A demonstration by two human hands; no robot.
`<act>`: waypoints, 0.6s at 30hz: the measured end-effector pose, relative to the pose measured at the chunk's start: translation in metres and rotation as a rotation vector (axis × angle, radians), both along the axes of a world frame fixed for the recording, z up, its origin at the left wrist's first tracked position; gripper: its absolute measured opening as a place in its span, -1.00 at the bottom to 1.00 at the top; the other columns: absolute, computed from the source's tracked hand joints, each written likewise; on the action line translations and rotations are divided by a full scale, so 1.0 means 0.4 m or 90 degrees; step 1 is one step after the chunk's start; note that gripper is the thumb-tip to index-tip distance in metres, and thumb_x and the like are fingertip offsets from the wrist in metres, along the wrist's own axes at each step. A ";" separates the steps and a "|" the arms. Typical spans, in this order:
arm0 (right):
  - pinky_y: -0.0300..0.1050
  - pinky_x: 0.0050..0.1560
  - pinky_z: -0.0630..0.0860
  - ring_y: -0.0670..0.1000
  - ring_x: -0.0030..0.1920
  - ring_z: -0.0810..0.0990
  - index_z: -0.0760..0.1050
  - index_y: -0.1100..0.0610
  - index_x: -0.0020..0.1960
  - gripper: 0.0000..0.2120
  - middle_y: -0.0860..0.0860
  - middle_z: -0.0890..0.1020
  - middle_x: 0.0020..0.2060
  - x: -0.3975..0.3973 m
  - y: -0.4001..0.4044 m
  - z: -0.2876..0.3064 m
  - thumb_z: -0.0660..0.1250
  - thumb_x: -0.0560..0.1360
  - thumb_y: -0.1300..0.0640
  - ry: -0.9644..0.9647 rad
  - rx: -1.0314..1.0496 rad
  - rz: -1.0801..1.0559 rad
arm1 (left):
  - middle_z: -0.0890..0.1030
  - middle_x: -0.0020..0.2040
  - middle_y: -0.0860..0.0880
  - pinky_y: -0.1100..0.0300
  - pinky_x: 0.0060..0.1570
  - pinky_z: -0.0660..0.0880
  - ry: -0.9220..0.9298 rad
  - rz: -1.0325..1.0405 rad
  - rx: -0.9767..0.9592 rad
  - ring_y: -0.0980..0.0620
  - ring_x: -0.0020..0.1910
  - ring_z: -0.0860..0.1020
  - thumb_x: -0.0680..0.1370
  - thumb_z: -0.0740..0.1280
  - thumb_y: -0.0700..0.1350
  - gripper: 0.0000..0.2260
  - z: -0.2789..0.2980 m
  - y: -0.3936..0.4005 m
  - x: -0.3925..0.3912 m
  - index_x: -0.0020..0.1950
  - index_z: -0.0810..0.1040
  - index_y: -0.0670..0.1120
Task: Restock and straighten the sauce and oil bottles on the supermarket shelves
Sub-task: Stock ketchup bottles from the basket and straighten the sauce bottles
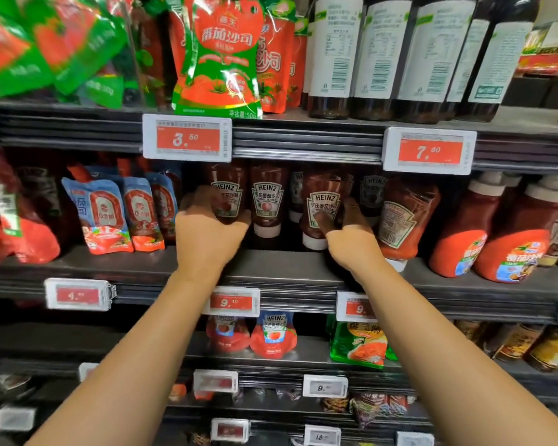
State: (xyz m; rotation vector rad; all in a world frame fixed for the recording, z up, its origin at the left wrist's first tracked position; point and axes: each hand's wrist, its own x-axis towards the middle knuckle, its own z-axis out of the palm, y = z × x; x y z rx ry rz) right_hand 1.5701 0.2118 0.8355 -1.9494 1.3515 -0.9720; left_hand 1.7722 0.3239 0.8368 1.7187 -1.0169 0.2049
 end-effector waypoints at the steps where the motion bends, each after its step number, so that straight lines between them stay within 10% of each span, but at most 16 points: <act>1: 0.00 0.35 0.40 0.26 0.40 0.44 0.20 0.11 0.59 -0.38 0.18 0.44 0.46 0.011 -0.007 0.008 0.30 0.63 -0.08 0.019 0.011 -0.007 | 0.63 0.07 -0.15 0.15 -0.03 0.53 0.006 0.011 0.002 -0.13 0.03 0.60 0.36 0.59 0.02 -0.53 -0.007 -0.003 0.006 0.17 0.54 -0.11; 7: 0.02 0.24 0.42 0.31 0.37 0.47 0.05 0.14 0.63 -0.33 0.25 0.46 0.43 0.064 -0.035 0.041 0.23 0.66 -0.09 0.109 0.019 -0.038 | 0.32 0.51 -0.26 0.02 0.42 0.29 0.048 0.039 0.209 -0.24 0.49 0.30 0.42 0.55 0.15 -0.02 -0.012 -0.064 0.023 0.61 0.09 -0.22; 18: 0.04 0.34 0.37 0.30 0.41 0.43 0.09 0.15 0.63 -0.38 0.24 0.41 0.48 0.094 -0.051 0.004 0.18 0.68 -0.10 0.095 -0.015 -0.020 | 0.47 0.42 -0.23 -0.01 0.34 0.41 0.095 0.010 0.201 -0.26 0.40 0.43 0.47 0.54 0.01 -0.23 -0.024 -0.097 0.047 0.54 0.22 -0.18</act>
